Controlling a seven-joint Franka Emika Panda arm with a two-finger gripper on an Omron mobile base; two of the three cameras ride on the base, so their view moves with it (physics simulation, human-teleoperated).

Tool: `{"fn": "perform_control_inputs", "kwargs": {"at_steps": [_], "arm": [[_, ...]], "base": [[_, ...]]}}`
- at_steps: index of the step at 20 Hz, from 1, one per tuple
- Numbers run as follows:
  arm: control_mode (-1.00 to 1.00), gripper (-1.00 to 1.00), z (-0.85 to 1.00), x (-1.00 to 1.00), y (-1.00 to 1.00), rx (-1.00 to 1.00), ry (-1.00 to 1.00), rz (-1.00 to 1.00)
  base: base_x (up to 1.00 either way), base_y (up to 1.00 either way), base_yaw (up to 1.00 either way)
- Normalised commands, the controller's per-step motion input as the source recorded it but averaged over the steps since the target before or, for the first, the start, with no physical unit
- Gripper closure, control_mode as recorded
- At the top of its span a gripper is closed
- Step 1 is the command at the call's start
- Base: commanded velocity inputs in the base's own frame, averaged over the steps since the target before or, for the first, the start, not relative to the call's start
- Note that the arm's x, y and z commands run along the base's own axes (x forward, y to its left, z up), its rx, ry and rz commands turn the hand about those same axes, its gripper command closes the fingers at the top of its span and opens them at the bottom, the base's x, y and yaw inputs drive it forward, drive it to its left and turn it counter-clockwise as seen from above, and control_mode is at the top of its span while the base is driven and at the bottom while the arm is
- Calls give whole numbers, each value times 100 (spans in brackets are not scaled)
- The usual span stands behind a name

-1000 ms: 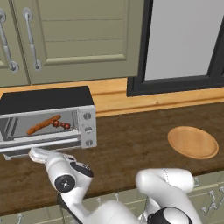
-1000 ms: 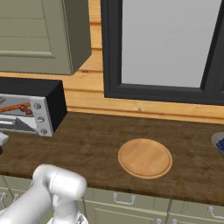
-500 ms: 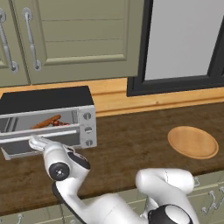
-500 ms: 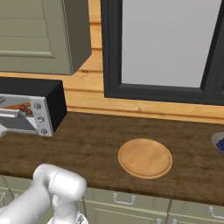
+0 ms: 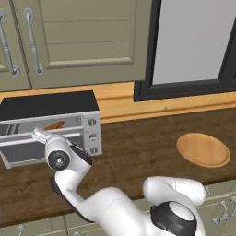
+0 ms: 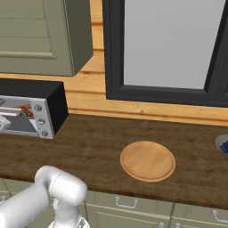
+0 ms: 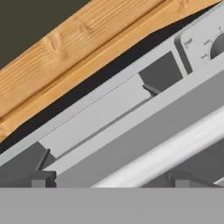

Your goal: Pick up the kebab skewer and baguette bread, and place them inside the toaster oven. Close the toaster oven door and start by setting the timer.

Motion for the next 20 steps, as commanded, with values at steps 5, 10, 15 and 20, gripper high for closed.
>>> {"fn": "perform_control_inputs", "kwargs": {"at_steps": [5,10,15,20], "arm": [[-100,-100,-30,31,-17,-1,0,0],[-100,-100,-55,53,-1,-1,-3,0],[-100,-100,-63,57,0,0,-8,0],[-100,-100,-42,5,0,0,-2,0]], "base": [[0,0,0],[0,0,0],[0,0,0],[0,0,0]]}}
